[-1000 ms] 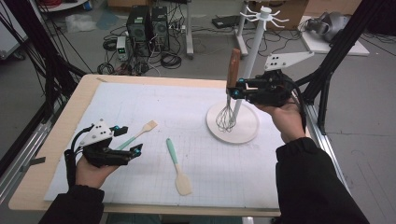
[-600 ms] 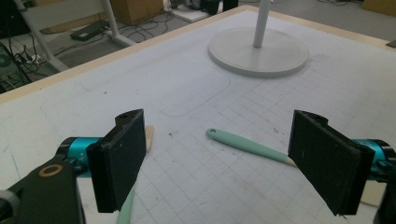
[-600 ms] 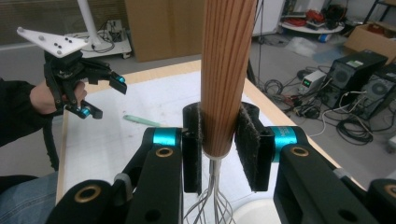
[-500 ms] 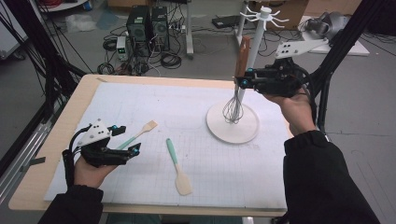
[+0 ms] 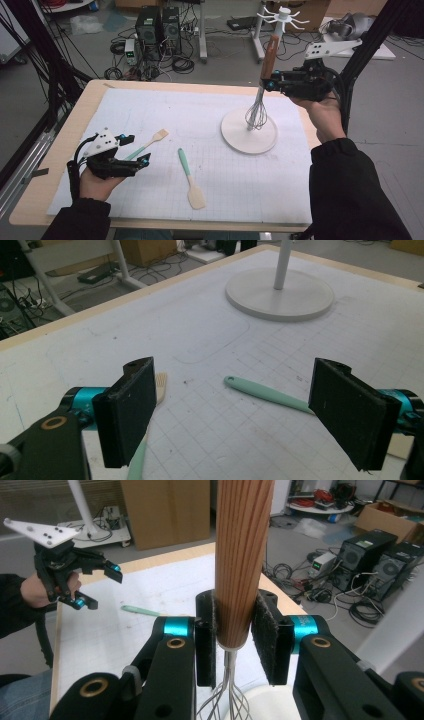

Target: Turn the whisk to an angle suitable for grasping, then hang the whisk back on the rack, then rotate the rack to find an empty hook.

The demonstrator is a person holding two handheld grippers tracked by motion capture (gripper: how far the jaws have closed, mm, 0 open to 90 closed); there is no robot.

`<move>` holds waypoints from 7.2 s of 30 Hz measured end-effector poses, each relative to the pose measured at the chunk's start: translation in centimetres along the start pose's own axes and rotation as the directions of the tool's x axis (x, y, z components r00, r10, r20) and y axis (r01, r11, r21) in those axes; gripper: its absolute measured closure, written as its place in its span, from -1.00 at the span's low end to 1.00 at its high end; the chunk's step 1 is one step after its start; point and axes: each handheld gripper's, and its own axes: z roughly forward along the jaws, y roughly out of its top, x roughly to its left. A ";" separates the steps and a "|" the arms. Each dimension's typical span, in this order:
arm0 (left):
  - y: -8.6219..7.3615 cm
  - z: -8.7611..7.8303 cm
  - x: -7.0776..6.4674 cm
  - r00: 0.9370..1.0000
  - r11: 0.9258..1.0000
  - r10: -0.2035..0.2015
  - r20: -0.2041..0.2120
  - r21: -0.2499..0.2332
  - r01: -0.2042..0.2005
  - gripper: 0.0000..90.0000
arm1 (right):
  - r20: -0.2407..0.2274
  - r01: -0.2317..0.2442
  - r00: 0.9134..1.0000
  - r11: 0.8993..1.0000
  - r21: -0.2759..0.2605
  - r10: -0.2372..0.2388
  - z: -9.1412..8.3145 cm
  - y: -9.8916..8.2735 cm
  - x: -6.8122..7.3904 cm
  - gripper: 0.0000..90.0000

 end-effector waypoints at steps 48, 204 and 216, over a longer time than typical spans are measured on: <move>-0.3 0.0 0.1 1.000 1.000 0.020 -0.012 0.003 -0.020 -0.56 | -0.067 -0.089 0.994 0.996 0.001 0.089 0.5 0.0 -4.9 0.61; -0.3 -0.6 0.1 1.000 1.000 0.022 -0.015 -0.003 -0.022 -0.56 | 0.141 -0.005 0.990 0.998 -0.059 0.013 -3.2 7.2 -2.5 0.98; -0.3 -0.8 0.2 1.000 1.000 0.022 -0.017 -0.004 -0.022 -0.56 | 0.123 -0.010 0.992 0.997 -0.081 0.020 -3.7 6.6 -2.1 0.90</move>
